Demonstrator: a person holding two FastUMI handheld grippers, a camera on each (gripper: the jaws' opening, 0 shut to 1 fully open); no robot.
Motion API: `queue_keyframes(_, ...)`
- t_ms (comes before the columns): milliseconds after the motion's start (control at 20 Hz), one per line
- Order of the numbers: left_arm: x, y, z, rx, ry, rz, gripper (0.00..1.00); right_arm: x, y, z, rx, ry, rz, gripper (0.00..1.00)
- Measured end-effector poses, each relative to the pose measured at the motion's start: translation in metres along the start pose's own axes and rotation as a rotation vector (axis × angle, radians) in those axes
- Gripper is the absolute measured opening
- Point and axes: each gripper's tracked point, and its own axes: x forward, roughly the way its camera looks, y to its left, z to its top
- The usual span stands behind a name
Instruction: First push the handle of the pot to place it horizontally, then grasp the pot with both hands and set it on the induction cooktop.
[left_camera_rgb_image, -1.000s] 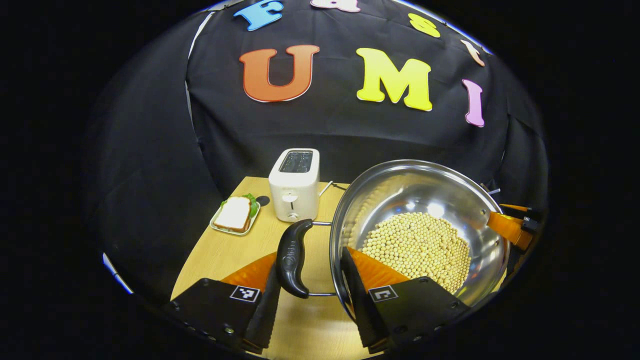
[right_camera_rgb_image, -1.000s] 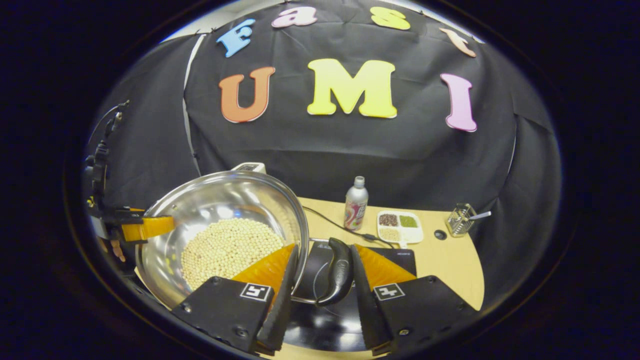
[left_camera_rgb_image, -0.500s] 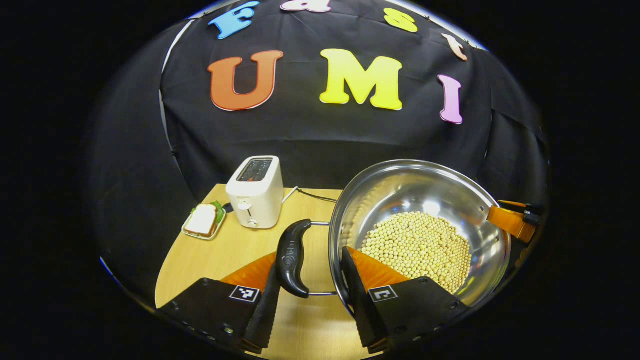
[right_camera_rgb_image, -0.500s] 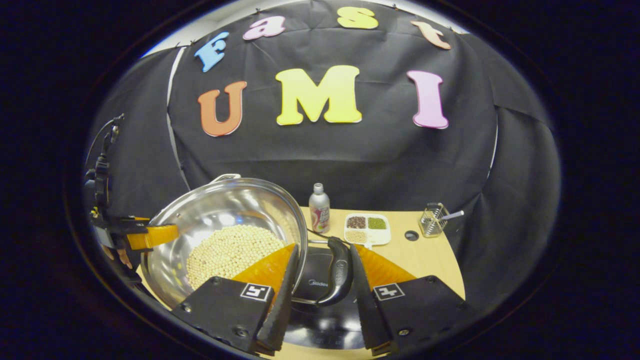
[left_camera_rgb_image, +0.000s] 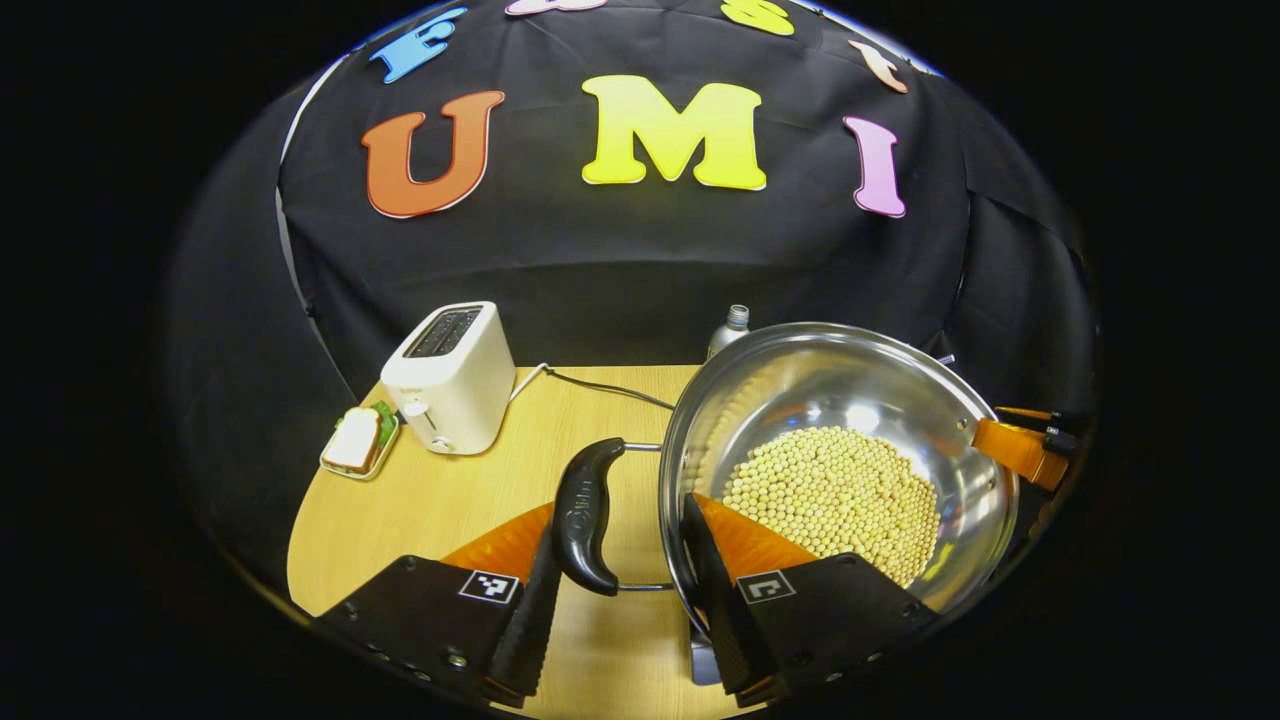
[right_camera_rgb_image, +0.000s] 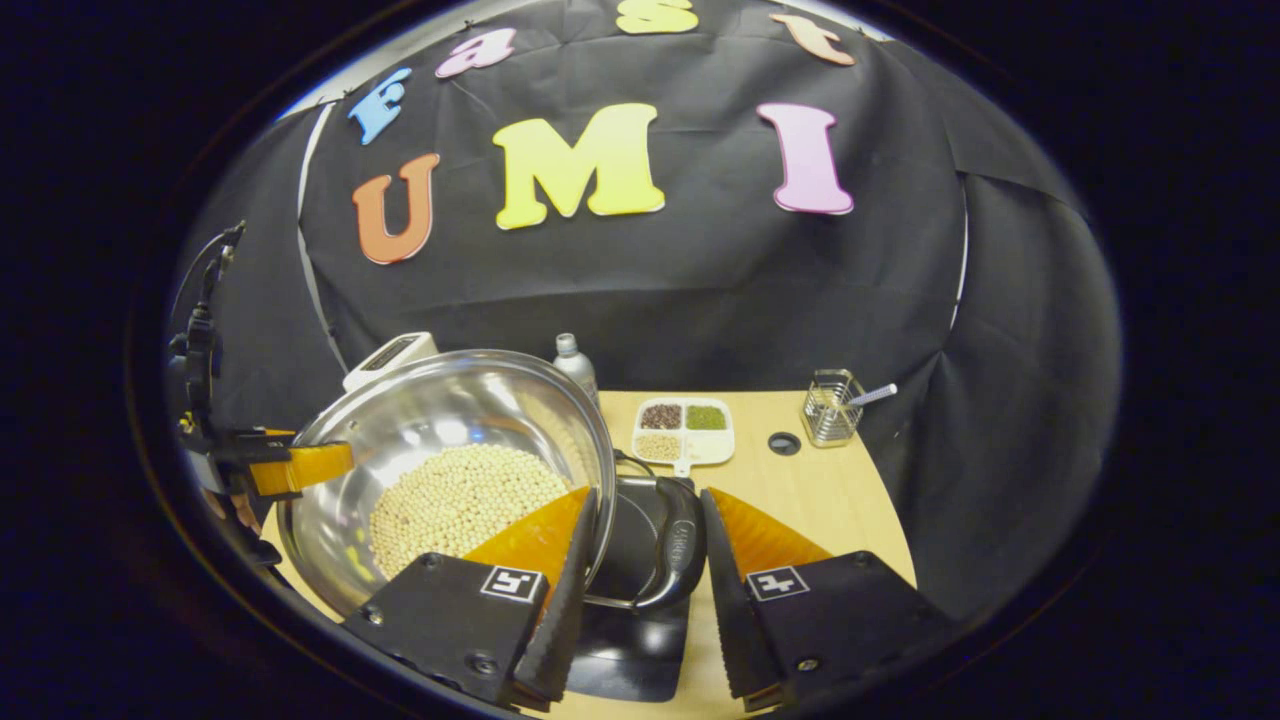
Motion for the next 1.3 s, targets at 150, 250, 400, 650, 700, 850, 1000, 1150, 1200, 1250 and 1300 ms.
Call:
queue_keyframes(150,0.019,-0.011,-0.008,-0.015,0.009,0.001,0.64,0.018,-0.015,-0.01,0.01,0.024,-0.005,0.6)
queue_keyframes(250,0.033,-0.018,-0.014,-0.012,0.011,0.004,0.64,0.03,-0.025,-0.017,0.016,0.039,-0.008,0.61)
queue_keyframes(400,0.05,-0.028,-0.029,-0.012,0.016,0.008,0.64,0.047,-0.04,-0.03,0.024,0.059,-0.016,0.61)
queue_keyframes(650,0.072,-0.038,-0.048,-0.015,0.022,-0.005,0.65,0.073,-0.059,-0.039,0.034,0.05,-0.043,0.61)
queue_keyframes(700,0.076,-0.039,-0.049,-0.018,0.017,-0.005,0.65,0.076,-0.059,-0.042,0.042,0.047,-0.042,0.61)
queue_keyframes(850,0.085,-0.036,-0.056,-0.032,0.011,0.004,0.64,0.091,-0.057,-0.05,0.046,0.028,-0.035,0.58)
queue_keyframes(1000,0.099,-0.033,-0.067,-0.046,0.011,-0.004,0.64,0.103,-0.053,-0.06,0.066,0.012,-0.037,0.6)
queue_keyframes(1150,0.099,-0.031,-0.065,-0.061,-0.005,-0.017,0.64,0.107,-0.057,-0.065,-0.014,-0.012,-0.069,0.63)
queue_keyframes(1200,0.099,-0.031,-0.066,-0.064,-0.003,-0.021,0.64,0.105,-0.056,-0.064,-0.018,-0.016,-0.074,0.63)
queue_keyframes(1250,0.099,-0.031,-0.065,-0.068,-0.007,-0.023,0.64,0.105,-0.056,-0.064,-0.009,-0.017,-0.076,0.64)
queue_keyframes(1300,0.099,-0.031,-0.065,-0.069,-0.007,-0.025,0.64,0.105,-0.055,-0.064,-0.007,-0.017,-0.08,0.65)
